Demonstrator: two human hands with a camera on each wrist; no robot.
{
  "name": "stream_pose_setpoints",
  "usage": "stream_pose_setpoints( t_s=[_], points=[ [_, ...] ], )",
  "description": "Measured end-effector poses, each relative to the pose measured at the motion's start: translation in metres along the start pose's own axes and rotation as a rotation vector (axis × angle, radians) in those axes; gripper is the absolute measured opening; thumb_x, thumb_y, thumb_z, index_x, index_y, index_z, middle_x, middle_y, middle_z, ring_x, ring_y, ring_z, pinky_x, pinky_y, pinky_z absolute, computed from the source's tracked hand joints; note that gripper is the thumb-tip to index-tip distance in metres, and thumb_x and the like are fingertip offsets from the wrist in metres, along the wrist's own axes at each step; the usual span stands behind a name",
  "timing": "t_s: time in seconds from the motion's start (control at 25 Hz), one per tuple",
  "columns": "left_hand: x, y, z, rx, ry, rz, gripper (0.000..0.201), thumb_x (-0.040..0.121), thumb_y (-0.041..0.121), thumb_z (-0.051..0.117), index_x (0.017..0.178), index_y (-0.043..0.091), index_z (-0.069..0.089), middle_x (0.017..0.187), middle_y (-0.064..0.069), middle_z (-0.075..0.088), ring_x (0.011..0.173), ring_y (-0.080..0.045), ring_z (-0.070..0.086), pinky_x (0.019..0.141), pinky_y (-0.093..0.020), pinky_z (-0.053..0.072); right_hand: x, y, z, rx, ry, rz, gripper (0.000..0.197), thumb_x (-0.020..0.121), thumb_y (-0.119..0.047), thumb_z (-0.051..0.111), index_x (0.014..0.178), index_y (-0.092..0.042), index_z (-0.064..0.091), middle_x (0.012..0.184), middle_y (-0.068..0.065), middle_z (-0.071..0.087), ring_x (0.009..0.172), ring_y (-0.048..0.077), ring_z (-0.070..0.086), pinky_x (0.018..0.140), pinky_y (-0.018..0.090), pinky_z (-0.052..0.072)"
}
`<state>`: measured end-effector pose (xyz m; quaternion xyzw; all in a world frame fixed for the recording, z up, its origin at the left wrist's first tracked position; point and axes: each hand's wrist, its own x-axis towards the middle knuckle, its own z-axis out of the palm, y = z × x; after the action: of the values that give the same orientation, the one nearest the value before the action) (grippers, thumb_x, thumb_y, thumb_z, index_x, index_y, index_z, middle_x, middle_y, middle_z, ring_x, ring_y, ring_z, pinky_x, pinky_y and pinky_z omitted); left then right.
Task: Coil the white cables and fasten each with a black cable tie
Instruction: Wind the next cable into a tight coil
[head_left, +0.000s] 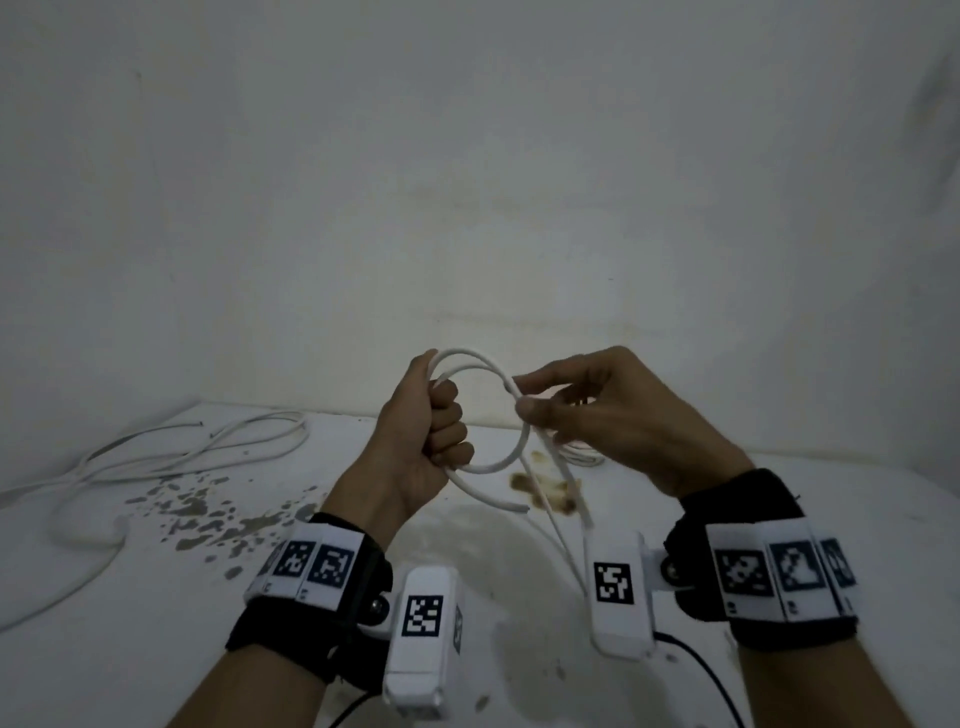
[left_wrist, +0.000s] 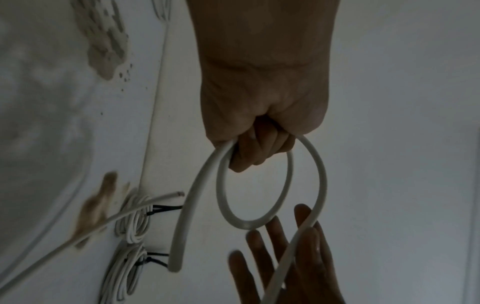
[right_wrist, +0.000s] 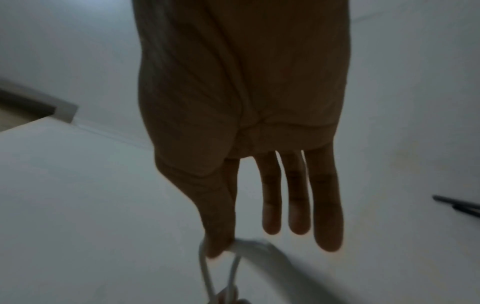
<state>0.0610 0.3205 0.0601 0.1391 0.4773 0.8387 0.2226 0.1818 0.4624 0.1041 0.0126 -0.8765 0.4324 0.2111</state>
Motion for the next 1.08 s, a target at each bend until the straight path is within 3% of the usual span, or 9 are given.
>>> stream_pose_setpoints(
  t_s=[0.12, 0.24, 0.4, 0.48, 0.6, 0.68, 0.76, 0.92, 1.08],
  points=[
    [0.0, 0.0, 0.005, 0.024, -0.039, -0.021, 0.059, 0.097, 0.06, 0.041, 0.052, 0.024, 0.03, 0.044, 0.008, 0.014, 0.033, -0.008, 0.012, 0.034, -0.017, 0.015, 0.006, 0.009, 0.012, 0.098, 0.041, 0.0, 0.01, 0.079, -0.011, 0.083, 0.088, -0.012, 0.078, 0.077, 0.012, 0.075, 0.069, 0.024, 0.071, 0.07, 0.038, 0.061],
    [-0.003, 0.004, 0.007, 0.039, -0.079, -0.043, 0.061, 0.094, 0.066, 0.037, 0.051, 0.024, 0.029, 0.043, 0.008, 0.015, 0.032, -0.007, 0.012, 0.034, -0.016, 0.014, 0.008, 0.014, 0.026, 0.106, 0.191, -0.019, 0.011, 0.08, -0.003, 0.08, 0.087, -0.006, 0.072, 0.068, 0.011, 0.071, 0.057, 0.023, 0.07, 0.059, 0.036, 0.061],
    [-0.011, 0.009, 0.009, 0.117, -0.12, -0.039, 0.062, 0.088, 0.072, 0.041, 0.051, 0.024, 0.027, 0.047, 0.007, 0.013, 0.036, -0.009, 0.01, 0.035, -0.019, 0.015, 0.012, 0.013, 0.037, -0.198, 0.325, -0.023, 0.034, 0.078, -0.008, 0.081, 0.092, -0.014, 0.05, 0.072, 0.008, 0.066, 0.051, 0.018, 0.066, 0.047, 0.03, 0.056],
    [-0.017, 0.009, 0.014, 0.156, -0.192, -0.058, 0.062, 0.086, 0.074, 0.042, 0.052, 0.024, 0.027, 0.046, 0.007, 0.013, 0.036, -0.009, 0.011, 0.036, -0.021, 0.017, 0.014, 0.014, 0.036, -0.301, 0.472, -0.045, 0.042, 0.079, -0.005, 0.074, 0.092, -0.019, 0.036, 0.068, 0.006, 0.057, 0.048, 0.021, 0.056, 0.042, 0.038, 0.052],
    [-0.025, 0.007, 0.025, 0.235, -0.26, -0.034, 0.059, 0.091, 0.065, 0.046, 0.053, 0.023, 0.027, 0.045, 0.007, 0.013, 0.038, -0.011, 0.012, 0.042, -0.024, 0.024, 0.011, 0.02, 0.027, -0.52, 0.679, -0.066, 0.03, 0.082, -0.008, 0.065, 0.098, -0.017, 0.042, 0.058, -0.001, 0.051, 0.051, 0.025, 0.053, 0.047, 0.035, 0.043],
    [-0.024, 0.008, 0.029, 0.241, -0.255, -0.01, 0.057, 0.093, 0.056, 0.052, 0.052, 0.024, 0.029, 0.044, 0.008, 0.013, 0.038, -0.011, 0.013, 0.045, -0.025, 0.032, 0.007, 0.022, 0.02, -0.515, 0.723, 0.008, 0.023, 0.082, -0.023, 0.068, 0.101, -0.022, 0.057, 0.057, -0.003, 0.056, 0.056, 0.025, 0.057, 0.053, 0.03, 0.042],
    [-0.019, 0.011, 0.025, 0.205, -0.219, -0.015, 0.056, 0.094, 0.048, 0.056, 0.05, 0.024, 0.031, 0.043, 0.008, 0.014, 0.036, -0.011, 0.014, 0.048, -0.026, 0.037, 0.005, 0.02, 0.015, -0.302, 0.584, 0.093, 0.009, 0.08, -0.032, 0.074, 0.084, -0.024, 0.072, 0.058, -0.001, 0.063, 0.061, 0.023, 0.062, 0.056, 0.03, 0.047],
    [-0.008, 0.015, 0.005, 0.173, -0.152, -0.062, 0.058, 0.092, 0.044, 0.06, 0.045, 0.023, 0.032, 0.041, 0.008, 0.015, 0.034, -0.01, 0.015, 0.047, -0.025, 0.035, 0.007, 0.008, 0.014, 0.544, 0.17, 0.285, 0.02, 0.079, -0.012, 0.078, 0.065, -0.005, 0.065, 0.057, 0.007, 0.052, 0.059, 0.022, 0.06, 0.06, 0.03, 0.054],
    [-0.002, 0.021, -0.01, 0.371, -0.05, -0.004, 0.048, 0.084, 0.046, 0.07, 0.052, 0.02, 0.046, 0.044, 0.007, 0.023, 0.036, -0.01, 0.02, 0.043, -0.023, 0.038, 0.008, 0.0, 0.014, 0.827, 0.178, 0.37, 0.04, 0.085, -0.008, 0.067, 0.047, -0.014, 0.055, 0.049, -0.001, 0.024, 0.038, 0.014, 0.028, 0.063, 0.036, 0.056]
  ],
)
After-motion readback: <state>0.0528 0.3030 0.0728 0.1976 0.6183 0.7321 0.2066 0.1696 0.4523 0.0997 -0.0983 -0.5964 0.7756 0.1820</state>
